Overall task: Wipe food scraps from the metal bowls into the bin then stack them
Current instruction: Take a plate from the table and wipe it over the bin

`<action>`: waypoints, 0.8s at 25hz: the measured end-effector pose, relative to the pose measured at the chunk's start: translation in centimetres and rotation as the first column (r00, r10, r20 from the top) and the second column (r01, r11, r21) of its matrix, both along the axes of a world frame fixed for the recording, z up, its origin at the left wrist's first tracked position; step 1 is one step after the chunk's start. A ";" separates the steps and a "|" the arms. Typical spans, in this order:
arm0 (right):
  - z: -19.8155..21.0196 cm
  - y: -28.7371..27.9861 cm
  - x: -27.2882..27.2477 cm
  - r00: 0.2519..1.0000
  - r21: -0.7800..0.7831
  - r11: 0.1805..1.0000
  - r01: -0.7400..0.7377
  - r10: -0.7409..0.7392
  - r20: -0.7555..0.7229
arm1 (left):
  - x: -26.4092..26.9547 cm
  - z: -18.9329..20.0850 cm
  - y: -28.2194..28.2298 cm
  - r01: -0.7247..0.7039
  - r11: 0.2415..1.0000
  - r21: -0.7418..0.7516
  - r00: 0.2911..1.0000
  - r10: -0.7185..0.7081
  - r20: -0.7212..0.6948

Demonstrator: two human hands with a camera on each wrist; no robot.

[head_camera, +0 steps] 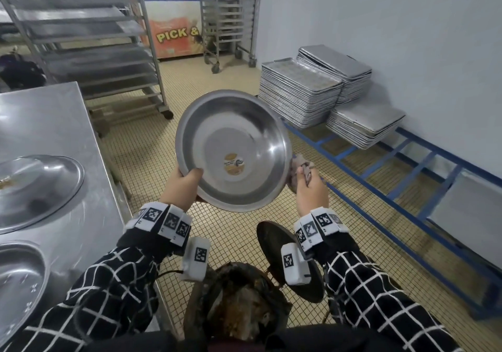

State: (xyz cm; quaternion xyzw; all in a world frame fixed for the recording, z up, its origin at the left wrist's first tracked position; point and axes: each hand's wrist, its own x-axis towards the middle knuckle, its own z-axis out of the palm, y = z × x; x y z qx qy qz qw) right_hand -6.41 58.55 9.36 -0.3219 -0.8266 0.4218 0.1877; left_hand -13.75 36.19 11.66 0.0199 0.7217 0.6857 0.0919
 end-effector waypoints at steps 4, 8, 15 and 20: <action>-0.9 -3.3 1.0 0.970 0.275 0.934 -0.226 0.241 -0.020 | 0.2 0.0 -0.4 0.012 0.999 -0.033 1.000 -0.013 -0.028; -2.7 -8.2 2.3 0.676 0.438 0.557 -0.705 0.715 0.178 | 0.4 0.1 -0.2 0.029 1.000 0.000 0.999 -0.029 -0.031; -3.6 -3.2 1.4 0.665 0.547 0.383 -0.744 0.511 0.546 | 0.5 -0.2 -1.3 0.073 0.997 -0.009 0.997 -0.073 -0.021; -2.0 -8.1 3.3 0.639 0.286 0.585 -0.759 0.753 0.155 | 0.7 -0.6 -0.9 0.017 0.997 0.070 1.000 -0.015 -0.019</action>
